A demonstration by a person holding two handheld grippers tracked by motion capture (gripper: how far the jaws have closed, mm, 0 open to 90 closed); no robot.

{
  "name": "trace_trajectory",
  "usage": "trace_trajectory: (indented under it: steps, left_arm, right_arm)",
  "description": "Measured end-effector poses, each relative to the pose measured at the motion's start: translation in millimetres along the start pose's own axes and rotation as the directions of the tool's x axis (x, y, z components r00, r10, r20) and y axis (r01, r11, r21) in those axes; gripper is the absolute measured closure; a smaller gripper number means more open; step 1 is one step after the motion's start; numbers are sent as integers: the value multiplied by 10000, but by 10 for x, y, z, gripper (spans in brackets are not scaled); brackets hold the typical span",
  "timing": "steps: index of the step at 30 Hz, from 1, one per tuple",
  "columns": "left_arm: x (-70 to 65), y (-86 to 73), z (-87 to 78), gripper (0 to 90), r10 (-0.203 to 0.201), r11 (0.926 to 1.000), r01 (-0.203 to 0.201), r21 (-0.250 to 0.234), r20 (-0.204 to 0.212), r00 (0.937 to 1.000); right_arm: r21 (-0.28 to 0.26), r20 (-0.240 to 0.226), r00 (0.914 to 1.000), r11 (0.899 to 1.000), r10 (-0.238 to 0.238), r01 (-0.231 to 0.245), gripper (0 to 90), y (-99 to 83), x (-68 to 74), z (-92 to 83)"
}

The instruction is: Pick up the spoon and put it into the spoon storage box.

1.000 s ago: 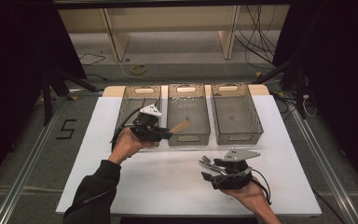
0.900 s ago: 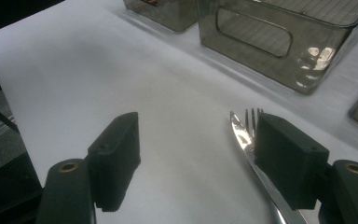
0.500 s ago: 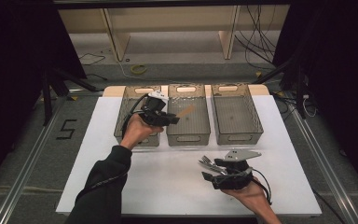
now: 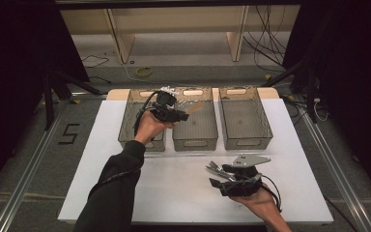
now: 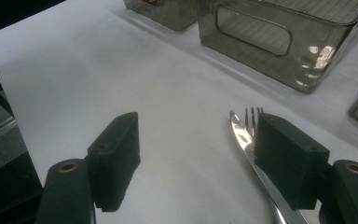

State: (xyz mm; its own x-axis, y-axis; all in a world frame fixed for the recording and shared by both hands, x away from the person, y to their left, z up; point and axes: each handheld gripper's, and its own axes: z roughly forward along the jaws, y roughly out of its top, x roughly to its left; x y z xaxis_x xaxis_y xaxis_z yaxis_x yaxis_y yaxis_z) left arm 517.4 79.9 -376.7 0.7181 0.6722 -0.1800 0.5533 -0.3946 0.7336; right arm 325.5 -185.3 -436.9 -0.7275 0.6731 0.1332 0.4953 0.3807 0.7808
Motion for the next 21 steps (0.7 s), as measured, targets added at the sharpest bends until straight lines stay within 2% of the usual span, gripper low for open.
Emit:
trace_trajectory:
  steps: [12, 21]
  left_arm:
    - [49, 36, 171, 756, -325, 9993, 328, 153, -221, 9992]
    - [28, 37, 270, 753, -489, 9986, 493, 212, -171, 9987]
  right_arm:
    - [33, -24, 10000, 10000, -1, 1, 319, -4, -2, 2]
    - [44, -40, 10000, 10000, 3, -3, 319, -3, 3, 2]
